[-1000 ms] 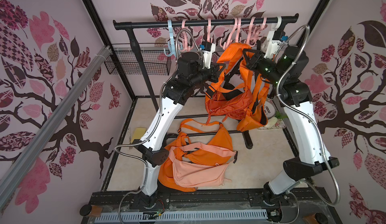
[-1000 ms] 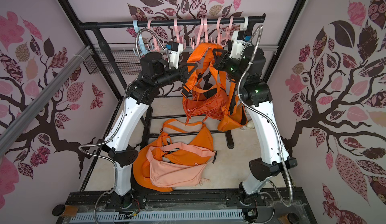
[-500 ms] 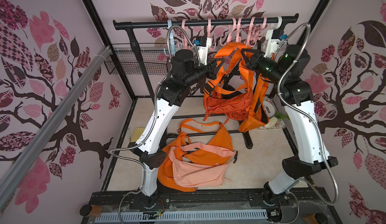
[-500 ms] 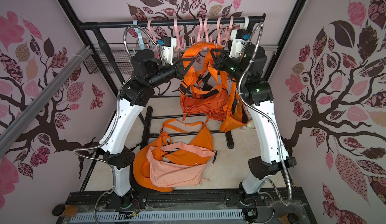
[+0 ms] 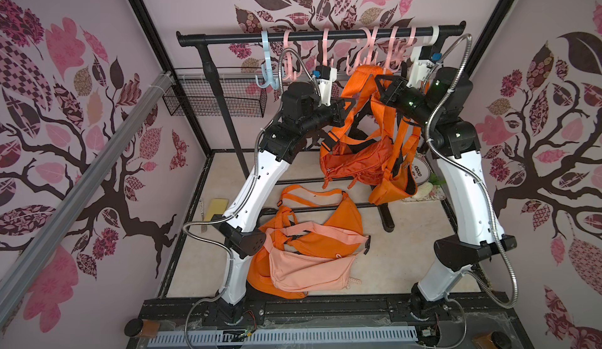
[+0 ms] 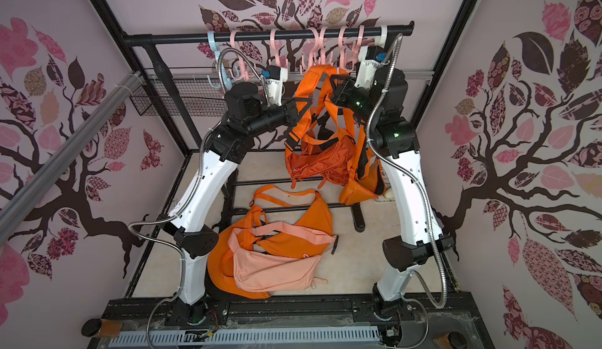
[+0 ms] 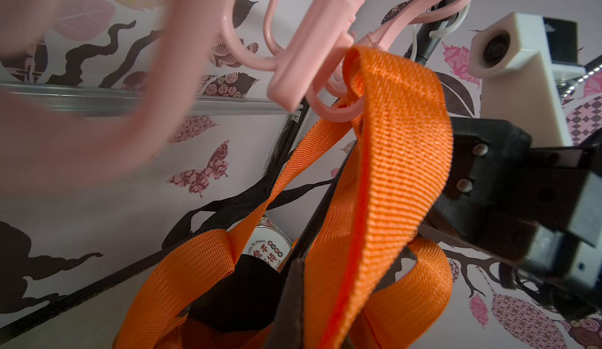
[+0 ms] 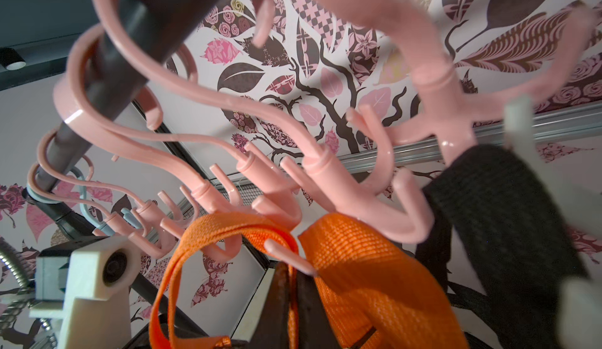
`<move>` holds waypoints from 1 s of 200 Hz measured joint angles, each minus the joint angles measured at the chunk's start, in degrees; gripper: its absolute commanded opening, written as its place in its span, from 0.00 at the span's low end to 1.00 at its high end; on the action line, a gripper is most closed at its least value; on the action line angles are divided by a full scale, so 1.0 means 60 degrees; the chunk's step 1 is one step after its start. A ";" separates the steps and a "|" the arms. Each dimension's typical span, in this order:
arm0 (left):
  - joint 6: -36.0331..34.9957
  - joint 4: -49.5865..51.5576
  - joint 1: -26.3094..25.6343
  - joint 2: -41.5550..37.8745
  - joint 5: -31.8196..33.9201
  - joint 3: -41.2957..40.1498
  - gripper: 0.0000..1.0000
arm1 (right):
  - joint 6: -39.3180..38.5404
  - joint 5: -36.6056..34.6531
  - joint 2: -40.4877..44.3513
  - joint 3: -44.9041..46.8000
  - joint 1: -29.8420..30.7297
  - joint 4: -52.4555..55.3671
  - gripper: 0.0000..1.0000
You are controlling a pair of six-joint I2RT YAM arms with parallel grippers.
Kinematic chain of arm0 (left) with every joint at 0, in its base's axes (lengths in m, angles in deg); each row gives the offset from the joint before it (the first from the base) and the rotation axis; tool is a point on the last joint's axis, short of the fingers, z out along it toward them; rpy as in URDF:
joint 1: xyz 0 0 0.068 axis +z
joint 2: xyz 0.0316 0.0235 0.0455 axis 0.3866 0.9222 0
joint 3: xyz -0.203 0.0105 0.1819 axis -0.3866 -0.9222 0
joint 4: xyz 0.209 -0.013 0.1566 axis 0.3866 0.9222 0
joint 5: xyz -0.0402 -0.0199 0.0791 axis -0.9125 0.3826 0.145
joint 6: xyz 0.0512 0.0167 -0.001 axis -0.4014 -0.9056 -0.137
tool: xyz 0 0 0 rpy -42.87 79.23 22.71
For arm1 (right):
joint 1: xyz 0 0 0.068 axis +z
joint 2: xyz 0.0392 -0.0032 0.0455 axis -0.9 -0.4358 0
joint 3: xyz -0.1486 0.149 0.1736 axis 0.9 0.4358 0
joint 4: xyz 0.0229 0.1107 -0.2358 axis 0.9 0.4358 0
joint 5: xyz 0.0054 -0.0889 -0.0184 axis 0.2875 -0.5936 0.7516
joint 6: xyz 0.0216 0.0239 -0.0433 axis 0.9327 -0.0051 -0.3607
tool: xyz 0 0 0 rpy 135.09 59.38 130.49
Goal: Hang the bag on a hook
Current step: Hang the bag on the hook.
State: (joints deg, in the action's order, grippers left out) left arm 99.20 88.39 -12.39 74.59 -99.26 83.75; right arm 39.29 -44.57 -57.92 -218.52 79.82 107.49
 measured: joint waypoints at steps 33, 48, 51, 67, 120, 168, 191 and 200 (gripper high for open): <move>0.0080 -0.0455 -0.0142 0.0000 0.0222 0.0000 0.00 | -0.0102 -0.0168 0.0073 0.0018 0.0000 -0.0277 0.00; 0.0095 -0.0525 -0.0193 0.0000 0.0346 0.0000 0.00 | -0.0229 -0.0331 0.0135 0.0018 0.0000 -0.0306 0.00; 0.0098 -0.0546 -0.0197 0.0000 0.0372 0.0004 0.00 | -0.0244 -0.0361 0.0149 0.0018 0.0000 -0.0313 0.00; 0.0127 -0.0619 -0.0208 0.0000 0.0503 0.0000 0.00 | -0.0368 -0.0539 0.0222 0.0022 0.0000 -0.0408 0.00; 0.0208 -0.0645 -0.0208 0.0036 0.0867 0.0000 0.00 | -0.0637 -0.0794 0.0186 -0.0240 0.0000 -0.0317 0.00; 0.0379 -0.0710 -0.0204 0.0372 0.0823 0.0004 0.00 | -0.0750 -0.0929 0.0160 -0.0259 0.0000 -0.0270 0.00; 0.0448 -0.0703 -0.0193 0.0586 0.0776 0.0036 0.00 | -0.0823 -0.0831 0.0007 -0.0433 0.0000 -0.0160 0.00; 0.0492 -0.0674 -0.0182 0.0648 0.0739 0.0036 0.00 | -0.0823 -0.0747 -0.0073 -0.0474 0.0000 -0.0135 0.00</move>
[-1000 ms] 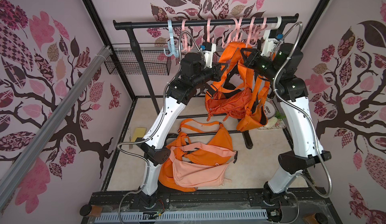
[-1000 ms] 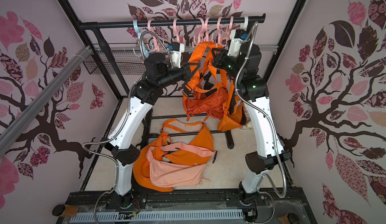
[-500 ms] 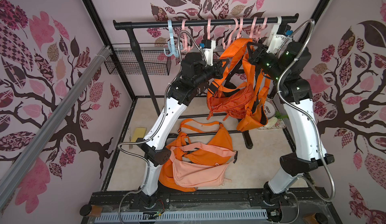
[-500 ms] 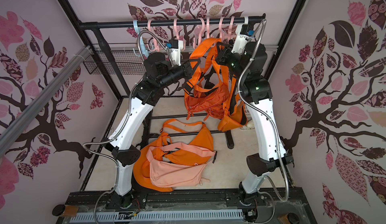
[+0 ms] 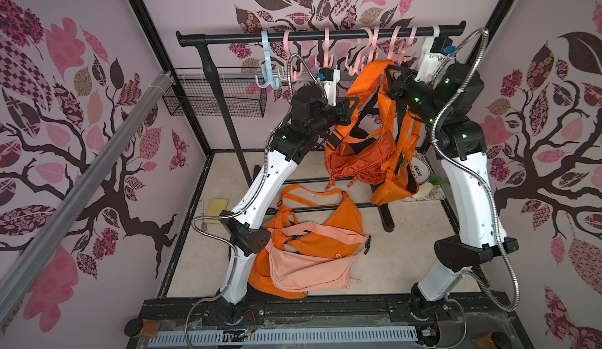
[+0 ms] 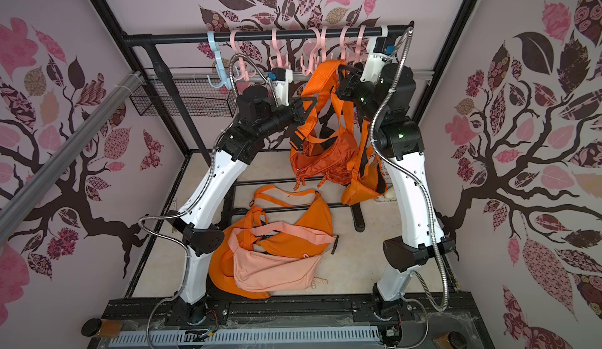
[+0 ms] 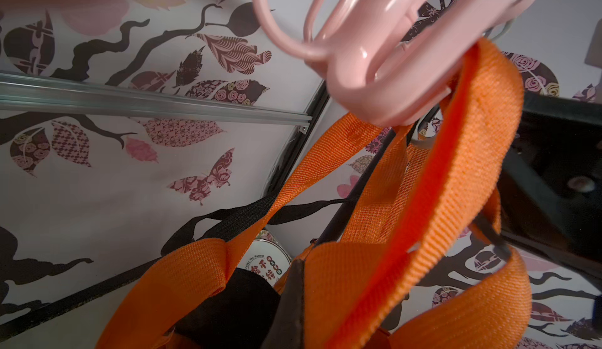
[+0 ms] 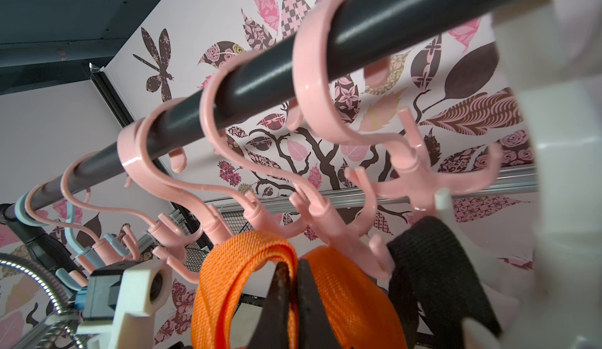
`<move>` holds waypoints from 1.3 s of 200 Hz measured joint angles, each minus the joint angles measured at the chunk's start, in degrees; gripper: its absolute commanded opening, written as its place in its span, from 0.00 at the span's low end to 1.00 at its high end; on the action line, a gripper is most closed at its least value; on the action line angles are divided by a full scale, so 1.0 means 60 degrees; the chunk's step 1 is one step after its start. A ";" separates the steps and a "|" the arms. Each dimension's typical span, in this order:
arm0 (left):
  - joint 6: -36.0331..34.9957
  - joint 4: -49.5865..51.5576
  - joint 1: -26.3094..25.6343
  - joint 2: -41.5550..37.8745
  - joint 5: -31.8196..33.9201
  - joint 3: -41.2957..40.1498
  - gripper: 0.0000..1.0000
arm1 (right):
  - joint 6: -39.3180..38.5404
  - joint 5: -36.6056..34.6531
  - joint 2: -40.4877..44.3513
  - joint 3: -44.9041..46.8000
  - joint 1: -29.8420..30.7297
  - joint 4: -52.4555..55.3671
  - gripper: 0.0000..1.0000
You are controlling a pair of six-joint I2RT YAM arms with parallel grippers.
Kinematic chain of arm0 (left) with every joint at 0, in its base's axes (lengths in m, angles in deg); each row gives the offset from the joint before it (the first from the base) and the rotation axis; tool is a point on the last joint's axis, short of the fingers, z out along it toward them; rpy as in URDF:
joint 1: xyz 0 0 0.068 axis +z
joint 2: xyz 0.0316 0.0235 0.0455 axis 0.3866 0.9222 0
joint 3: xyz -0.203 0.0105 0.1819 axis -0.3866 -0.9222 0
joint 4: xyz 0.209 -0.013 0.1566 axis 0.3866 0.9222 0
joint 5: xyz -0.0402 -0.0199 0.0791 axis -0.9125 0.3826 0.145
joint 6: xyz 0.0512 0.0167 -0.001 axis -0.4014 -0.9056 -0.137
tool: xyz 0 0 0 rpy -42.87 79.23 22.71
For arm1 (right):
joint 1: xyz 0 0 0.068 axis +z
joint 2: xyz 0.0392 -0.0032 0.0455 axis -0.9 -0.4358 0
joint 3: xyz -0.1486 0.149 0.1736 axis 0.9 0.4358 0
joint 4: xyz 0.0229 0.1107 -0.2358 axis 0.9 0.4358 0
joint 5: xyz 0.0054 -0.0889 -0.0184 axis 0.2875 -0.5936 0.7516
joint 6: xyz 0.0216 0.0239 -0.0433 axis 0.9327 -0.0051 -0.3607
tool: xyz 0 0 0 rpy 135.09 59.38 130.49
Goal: Hang the bag on a hook
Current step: Hang the bag on the hook.
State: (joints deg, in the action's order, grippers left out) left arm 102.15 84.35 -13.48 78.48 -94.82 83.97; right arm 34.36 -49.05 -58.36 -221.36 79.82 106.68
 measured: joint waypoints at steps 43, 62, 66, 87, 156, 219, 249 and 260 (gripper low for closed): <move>0.0098 0.0120 0.0138 0.0051 -0.0124 0.0000 0.00 | 0.0011 0.0495 -0.0470 -0.0328 0.0000 0.0226 0.00; 0.0095 0.0149 0.0193 0.0051 -0.0168 0.0000 0.00 | 0.0015 0.0798 -0.0572 -0.0419 0.0000 0.0277 0.00; 0.0095 0.0157 0.0208 0.0051 -0.0175 0.0000 0.00 | 0.0022 0.0860 -0.0572 -0.0419 0.0000 0.0302 0.00; 0.0095 0.0157 0.0248 0.0047 -0.0208 0.0000 0.00 | 0.0047 0.1064 -0.0572 -0.0441 0.0000 0.0357 0.00; 0.0087 0.0036 0.0266 -0.0047 -0.0503 0.0000 0.00 | 0.0029 0.0404 -0.0448 -0.0597 0.0000 0.0321 0.00; 0.0007 -0.0419 0.0266 -0.0557 -0.0809 -0.0062 0.00 | 0.0091 -0.0022 -0.0033 -0.0597 0.0004 -0.0135 0.00; -0.0066 -0.0678 0.0266 -0.0943 -0.0685 -0.0237 0.00 | 0.0313 0.0554 0.0069 -0.0594 0.0000 -0.0470 0.00; -0.0084 -0.0736 0.0280 -0.0994 -0.0645 -0.0237 0.00 | 0.0441 0.0874 0.0076 -0.0594 0.0000 -0.0601 0.00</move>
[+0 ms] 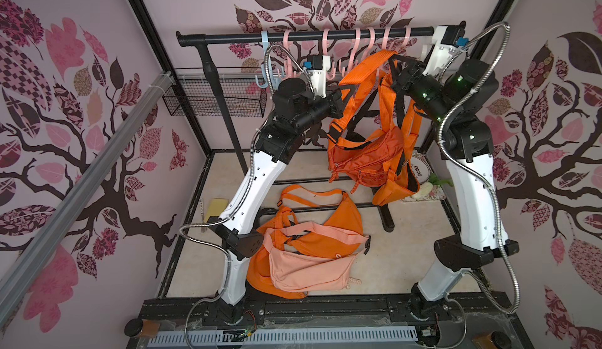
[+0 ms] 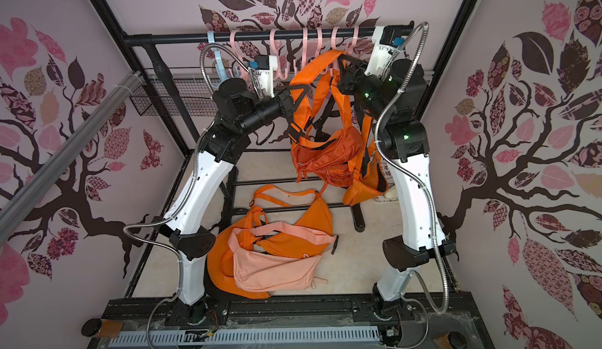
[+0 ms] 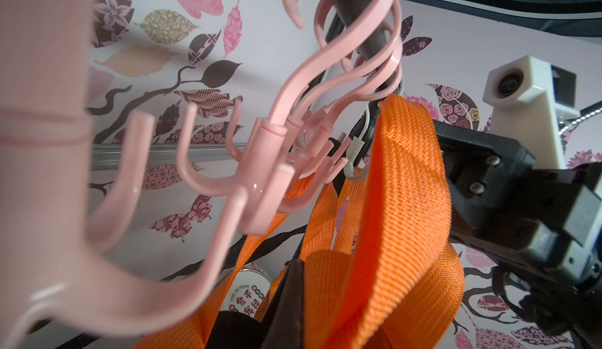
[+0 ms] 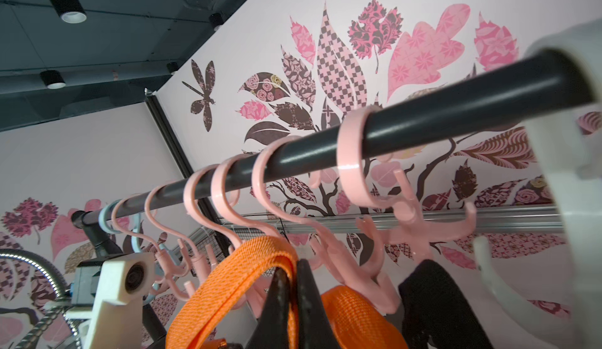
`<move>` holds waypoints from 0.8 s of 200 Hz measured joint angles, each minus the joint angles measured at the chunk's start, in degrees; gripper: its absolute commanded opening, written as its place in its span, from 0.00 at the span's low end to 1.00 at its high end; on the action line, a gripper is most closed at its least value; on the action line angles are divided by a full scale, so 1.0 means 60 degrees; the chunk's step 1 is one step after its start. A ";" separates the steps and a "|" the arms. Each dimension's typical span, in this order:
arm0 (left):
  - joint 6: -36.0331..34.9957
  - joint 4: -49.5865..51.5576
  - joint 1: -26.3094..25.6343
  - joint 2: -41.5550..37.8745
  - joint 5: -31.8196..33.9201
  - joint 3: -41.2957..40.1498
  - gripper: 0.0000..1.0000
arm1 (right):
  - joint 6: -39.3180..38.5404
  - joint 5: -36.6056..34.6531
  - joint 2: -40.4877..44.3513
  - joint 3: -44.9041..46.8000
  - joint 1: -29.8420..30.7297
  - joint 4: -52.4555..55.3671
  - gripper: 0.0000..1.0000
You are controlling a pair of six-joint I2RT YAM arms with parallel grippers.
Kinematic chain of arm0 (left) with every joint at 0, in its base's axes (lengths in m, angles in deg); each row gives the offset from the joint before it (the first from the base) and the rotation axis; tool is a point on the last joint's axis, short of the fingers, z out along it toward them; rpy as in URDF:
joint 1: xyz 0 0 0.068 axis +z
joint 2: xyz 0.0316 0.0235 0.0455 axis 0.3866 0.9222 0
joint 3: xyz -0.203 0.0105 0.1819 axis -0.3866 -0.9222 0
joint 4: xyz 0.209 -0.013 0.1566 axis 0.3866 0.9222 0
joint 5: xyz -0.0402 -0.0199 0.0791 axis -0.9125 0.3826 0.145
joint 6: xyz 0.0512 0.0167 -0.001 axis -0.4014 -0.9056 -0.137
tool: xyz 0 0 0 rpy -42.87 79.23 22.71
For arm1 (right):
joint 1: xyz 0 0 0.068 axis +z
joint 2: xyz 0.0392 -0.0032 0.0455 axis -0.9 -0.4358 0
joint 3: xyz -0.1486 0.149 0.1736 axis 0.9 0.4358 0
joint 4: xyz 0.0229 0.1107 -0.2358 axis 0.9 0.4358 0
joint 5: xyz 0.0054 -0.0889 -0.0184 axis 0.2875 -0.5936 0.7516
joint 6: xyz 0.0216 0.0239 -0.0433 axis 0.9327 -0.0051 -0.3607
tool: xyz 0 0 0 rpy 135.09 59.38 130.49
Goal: Hang the bag on a hook
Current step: Hang the bag on the hook.
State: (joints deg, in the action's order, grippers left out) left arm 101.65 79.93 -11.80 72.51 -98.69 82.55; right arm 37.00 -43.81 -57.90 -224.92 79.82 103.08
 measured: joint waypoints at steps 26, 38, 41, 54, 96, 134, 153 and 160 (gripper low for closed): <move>0.0004 0.0102 0.0062 0.0025 0.0084 0.0004 0.00 | 0.0339 0.0616 -0.0007 0.0022 0.0000 -0.0189 0.00; 0.0022 0.0186 0.0084 0.0080 0.0127 0.0004 0.00 | 0.0535 0.0918 -0.0029 0.0026 0.0000 -0.0248 0.00; 0.0029 0.0204 0.0087 0.0098 0.0142 0.0004 0.00 | 0.0605 0.0994 -0.0044 0.0026 0.0000 -0.0270 0.00; 0.0040 0.0284 0.0095 0.0178 0.0186 0.0004 0.00 | 0.0831 0.1341 -0.0106 0.0022 0.0000 -0.0368 0.00; 0.0073 0.0539 0.0109 0.0379 0.0342 0.0004 0.00 | 0.1297 0.1854 -0.0510 0.0015 0.0000 -0.0474 0.00; 0.0120 0.0652 0.0215 0.0379 0.0492 0.0004 0.00 | 0.1399 0.1953 -0.0765 0.0084 0.0000 -0.0426 0.00; 0.0175 0.0652 0.0321 0.0375 0.0554 -0.0040 0.00 | 0.1435 0.2025 -0.0801 0.0095 0.0004 -0.0346 0.00; 0.0178 0.0637 0.0353 0.0361 0.0583 -0.0095 0.00 | 0.1446 0.2051 -0.0801 0.0131 0.0004 -0.0346 0.00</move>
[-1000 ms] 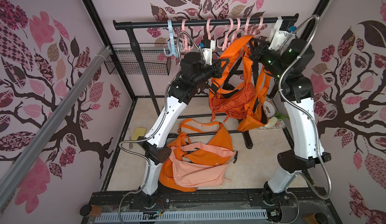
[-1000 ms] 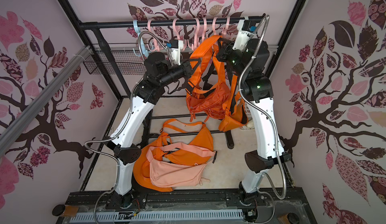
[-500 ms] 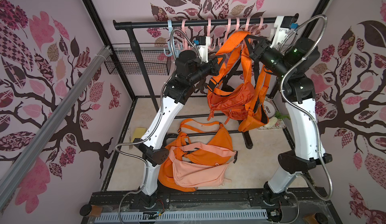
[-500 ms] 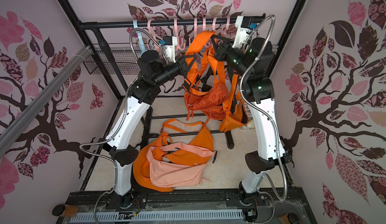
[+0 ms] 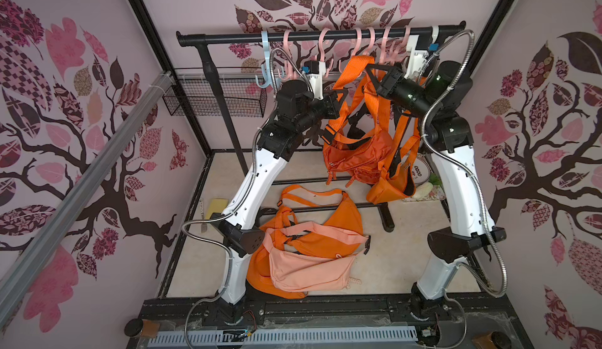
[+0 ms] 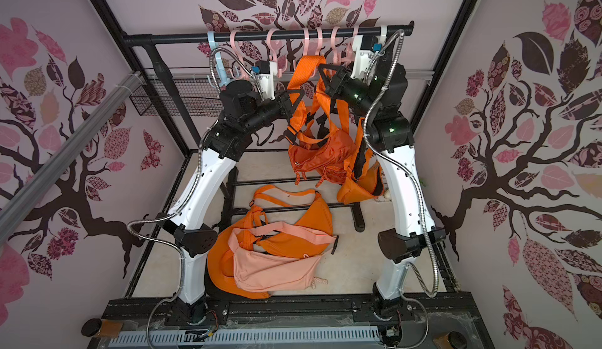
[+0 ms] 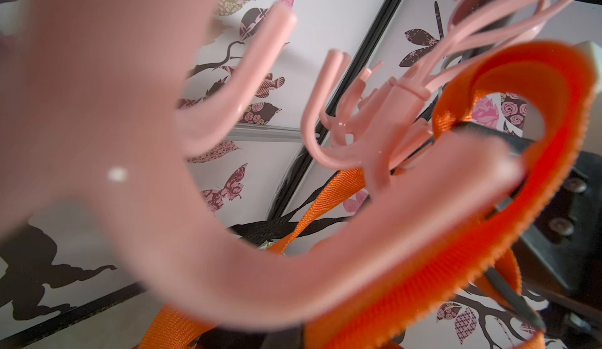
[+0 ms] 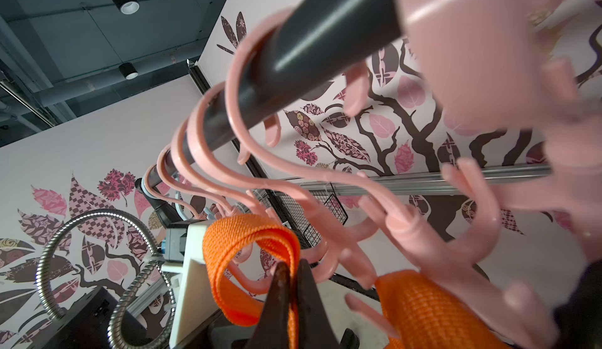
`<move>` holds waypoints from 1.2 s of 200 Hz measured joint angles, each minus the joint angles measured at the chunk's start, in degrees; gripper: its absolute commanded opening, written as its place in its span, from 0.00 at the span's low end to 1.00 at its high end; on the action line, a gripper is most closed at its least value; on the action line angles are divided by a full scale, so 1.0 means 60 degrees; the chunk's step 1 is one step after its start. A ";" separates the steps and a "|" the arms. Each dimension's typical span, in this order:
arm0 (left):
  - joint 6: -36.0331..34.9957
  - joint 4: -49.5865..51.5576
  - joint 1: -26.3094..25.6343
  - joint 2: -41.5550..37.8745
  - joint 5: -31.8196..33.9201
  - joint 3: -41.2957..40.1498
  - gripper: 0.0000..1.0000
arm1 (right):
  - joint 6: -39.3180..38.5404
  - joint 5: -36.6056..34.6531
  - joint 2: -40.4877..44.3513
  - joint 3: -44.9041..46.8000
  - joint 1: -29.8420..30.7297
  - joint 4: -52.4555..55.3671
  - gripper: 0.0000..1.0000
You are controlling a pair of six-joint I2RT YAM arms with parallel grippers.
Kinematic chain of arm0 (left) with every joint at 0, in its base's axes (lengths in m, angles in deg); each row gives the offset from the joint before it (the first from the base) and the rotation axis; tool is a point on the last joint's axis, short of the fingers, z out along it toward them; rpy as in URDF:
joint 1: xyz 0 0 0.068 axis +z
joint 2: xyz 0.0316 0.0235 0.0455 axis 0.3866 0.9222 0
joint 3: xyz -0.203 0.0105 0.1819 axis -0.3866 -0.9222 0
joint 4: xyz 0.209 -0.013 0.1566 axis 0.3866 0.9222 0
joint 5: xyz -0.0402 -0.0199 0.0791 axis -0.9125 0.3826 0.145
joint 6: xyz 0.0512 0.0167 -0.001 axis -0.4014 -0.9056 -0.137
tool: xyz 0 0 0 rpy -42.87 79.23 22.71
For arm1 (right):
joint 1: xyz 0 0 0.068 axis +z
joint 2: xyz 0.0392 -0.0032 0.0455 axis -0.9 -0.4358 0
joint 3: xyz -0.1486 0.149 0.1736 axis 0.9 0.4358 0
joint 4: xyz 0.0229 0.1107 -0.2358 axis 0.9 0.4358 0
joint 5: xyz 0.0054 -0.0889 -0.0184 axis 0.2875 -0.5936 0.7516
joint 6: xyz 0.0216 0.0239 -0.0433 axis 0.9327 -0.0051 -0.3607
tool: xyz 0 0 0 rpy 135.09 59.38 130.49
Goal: Hang the bag on a hook
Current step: Hang the bag on the hook.
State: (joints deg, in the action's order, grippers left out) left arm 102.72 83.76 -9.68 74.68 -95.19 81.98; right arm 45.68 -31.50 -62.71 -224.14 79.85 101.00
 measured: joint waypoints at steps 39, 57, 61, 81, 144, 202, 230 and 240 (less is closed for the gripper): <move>0.0058 0.0004 0.0076 -0.0022 -0.0007 -0.0321 0.00 | 0.0007 0.0011 0.0171 0.0925 0.0157 -0.0353 0.00; 0.0066 0.0000 0.0076 -0.0084 -0.0015 -0.0528 0.00 | 0.0015 -0.0015 0.0397 0.1807 0.0248 -0.0554 0.00; 0.0066 -0.0004 0.0076 -0.0120 -0.0015 -0.0586 0.00 | 0.0015 -0.0018 0.0419 0.1934 0.0259 -0.0572 0.00; 0.0058 -0.0062 0.0076 -0.0291 -0.0007 -0.0896 0.00 | 0.0011 -0.0022 0.0459 0.2248 0.0317 -0.0769 0.00; -0.0036 -0.0066 0.0076 -0.0506 0.0040 -0.0969 0.00 | -0.0018 -0.0331 0.0805 0.2124 0.0339 -0.0772 0.00; -0.0266 0.0102 0.0076 -0.0550 0.0124 -0.0965 0.00 | -0.0714 -0.1963 0.1803 0.2033 0.0342 -0.0018 0.00; -0.0233 -0.0015 0.0029 -0.0630 -0.0051 -0.0962 0.00 | -0.0907 -0.2189 0.2138 0.2149 0.0444 0.0168 0.00; -0.0211 -0.0018 0.0033 -0.0667 -0.0106 -0.0962 0.00 | -0.0911 -0.2109 0.2138 0.2153 0.0437 0.0138 0.00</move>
State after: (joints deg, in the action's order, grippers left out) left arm 101.45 83.65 -9.48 70.68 -95.82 76.21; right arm 40.21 -44.16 -49.88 -211.22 82.47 101.83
